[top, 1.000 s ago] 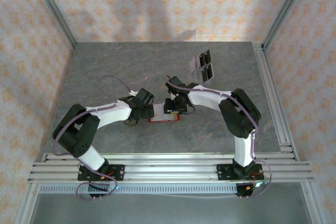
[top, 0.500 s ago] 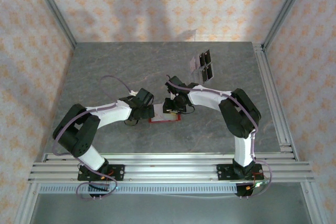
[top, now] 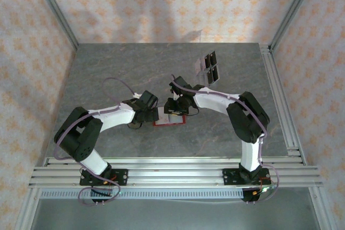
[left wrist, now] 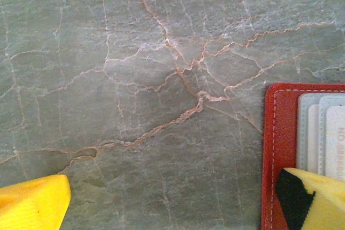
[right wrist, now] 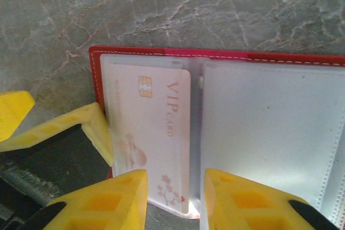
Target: Put the credit cards into the card holder
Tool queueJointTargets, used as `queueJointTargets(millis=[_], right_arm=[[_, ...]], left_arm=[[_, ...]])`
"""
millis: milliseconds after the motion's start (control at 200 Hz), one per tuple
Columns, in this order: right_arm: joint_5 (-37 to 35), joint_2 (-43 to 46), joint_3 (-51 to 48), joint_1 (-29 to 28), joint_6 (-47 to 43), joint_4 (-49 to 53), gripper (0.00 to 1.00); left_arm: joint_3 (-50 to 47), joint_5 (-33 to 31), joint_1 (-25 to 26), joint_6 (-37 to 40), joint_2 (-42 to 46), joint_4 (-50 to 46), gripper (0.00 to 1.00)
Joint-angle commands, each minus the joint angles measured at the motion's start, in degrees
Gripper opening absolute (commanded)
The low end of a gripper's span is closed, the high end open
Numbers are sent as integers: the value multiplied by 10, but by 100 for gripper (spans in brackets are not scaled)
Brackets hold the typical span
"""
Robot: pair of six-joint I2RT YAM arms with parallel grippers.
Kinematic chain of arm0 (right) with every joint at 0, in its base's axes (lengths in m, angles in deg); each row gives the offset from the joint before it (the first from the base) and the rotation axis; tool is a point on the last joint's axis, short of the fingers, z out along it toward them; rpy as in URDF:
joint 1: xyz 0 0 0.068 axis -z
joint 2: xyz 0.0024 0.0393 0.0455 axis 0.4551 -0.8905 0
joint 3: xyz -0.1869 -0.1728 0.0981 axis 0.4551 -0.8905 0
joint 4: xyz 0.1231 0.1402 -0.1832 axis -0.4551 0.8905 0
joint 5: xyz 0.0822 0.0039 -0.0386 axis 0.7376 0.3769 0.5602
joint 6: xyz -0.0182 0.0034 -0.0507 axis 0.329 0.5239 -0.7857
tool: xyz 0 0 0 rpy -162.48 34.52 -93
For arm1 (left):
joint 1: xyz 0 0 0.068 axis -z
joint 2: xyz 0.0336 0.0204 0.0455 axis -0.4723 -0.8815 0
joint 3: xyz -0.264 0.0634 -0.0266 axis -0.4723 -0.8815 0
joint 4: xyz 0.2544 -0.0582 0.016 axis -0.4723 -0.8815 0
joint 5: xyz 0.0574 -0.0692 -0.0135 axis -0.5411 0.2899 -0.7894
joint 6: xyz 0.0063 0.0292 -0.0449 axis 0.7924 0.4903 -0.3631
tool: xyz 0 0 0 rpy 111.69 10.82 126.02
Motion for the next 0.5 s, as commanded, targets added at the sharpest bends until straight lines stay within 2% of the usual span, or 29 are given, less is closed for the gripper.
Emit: queueJointTargets(millis=[0, 205, 370, 490], right_arm=[[0, 21, 12, -3, 8, -8, 33], [-65, 32, 25, 2, -27, 38, 34], [-128, 19, 65, 8, -84, 100, 44], [-141, -6, 92, 17, -110, 124, 46]], left_arm=[[-4, -8, -2, 10, 19, -8, 100], [0, -5, -2, 10, 16, -9, 100], [2, -7, -2, 12, 13, -10, 100], [0, -6, -2, 12, 10, -8, 100]])
